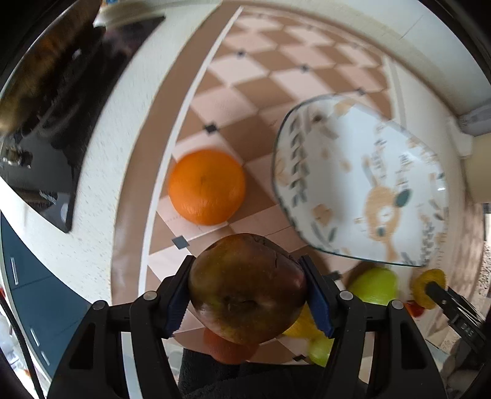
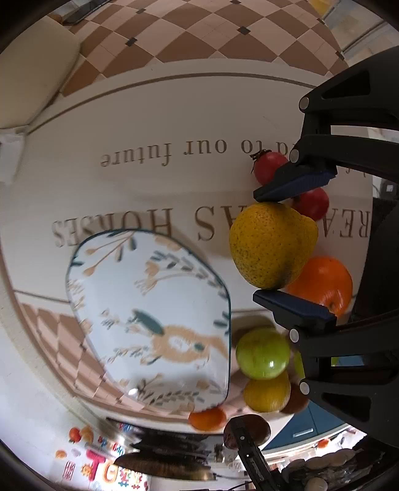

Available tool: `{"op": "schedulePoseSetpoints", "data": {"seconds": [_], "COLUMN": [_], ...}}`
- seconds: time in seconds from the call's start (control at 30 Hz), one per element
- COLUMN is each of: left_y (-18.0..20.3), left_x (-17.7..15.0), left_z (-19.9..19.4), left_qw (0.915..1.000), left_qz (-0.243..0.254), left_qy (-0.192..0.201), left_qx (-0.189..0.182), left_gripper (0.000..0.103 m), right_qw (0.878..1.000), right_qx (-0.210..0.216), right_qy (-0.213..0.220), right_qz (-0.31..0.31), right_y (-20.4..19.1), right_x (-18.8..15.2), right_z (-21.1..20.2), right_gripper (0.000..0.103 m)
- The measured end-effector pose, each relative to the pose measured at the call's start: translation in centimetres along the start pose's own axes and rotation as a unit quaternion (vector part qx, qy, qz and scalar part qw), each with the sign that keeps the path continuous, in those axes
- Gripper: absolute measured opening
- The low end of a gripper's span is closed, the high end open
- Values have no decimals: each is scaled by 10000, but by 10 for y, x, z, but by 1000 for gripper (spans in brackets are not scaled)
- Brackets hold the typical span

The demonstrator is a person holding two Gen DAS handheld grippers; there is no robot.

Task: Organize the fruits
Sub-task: 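Place the brown pear on the plate with the left gripper while the right places the lemon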

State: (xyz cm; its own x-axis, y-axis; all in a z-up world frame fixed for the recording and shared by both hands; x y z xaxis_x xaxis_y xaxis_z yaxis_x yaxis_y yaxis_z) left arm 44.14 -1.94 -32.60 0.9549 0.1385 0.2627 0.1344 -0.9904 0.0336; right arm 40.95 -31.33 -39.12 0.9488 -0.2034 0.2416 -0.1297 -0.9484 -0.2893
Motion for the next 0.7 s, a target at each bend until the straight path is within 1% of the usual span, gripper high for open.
{"op": "schedulePoseSetpoints", "data": {"seconds": [0.13, 0.23, 0.3, 0.4, 0.53, 0.63, 0.7], "left_y": [18, 42, 60, 85, 107, 117, 120], "left_x": [25, 50, 63, 87, 103, 109, 111], "left_z": [-37, -40, -27, 5, 49, 62, 69], "left_qw": [9988, 9968, 9959, 9959, 9956, 9950, 9941], "left_qz": [22, 46, 51, 115, 228, 351, 360], "left_qy": [321, 326, 237, 5, -405, -554, -660], "left_qx": [-369, -731, -870, -895, -814, -750, -777], "left_gripper": [64, 64, 64, 64, 64, 64, 64], "right_qw": [9991, 9976, 9967, 9962, 9963, 9949, 9940], "right_qx": [301, 461, 467, 377, 186, 38, 33], "right_qy": [311, 505, 599, 629, 423, 306, 241], "right_qz": [32, -144, -283, -462, -718, -960, -1069], "right_y": [-14, -32, -43, -53, -61, -66, -71], "right_x": [18, 44, 61, 84, 105, 114, 117], "right_z": [-28, -35, -32, -16, 20, 36, 47], "right_gripper": [61, 61, 61, 61, 61, 61, 61]}}
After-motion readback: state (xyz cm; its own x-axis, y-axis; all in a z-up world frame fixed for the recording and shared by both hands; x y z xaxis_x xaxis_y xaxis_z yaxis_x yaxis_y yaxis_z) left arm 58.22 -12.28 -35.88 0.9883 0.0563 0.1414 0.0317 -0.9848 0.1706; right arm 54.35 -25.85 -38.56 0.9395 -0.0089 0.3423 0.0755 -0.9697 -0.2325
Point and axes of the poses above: each gripper's, at about its wrist camera, not at the fingertips, and z roughly the way its jaws point, y to its right, x to its top, the point moved 3 cm from there along z, roughly the way its jaws point, and after that the axes turned 15 degrees about y, right-handed, at the moved point
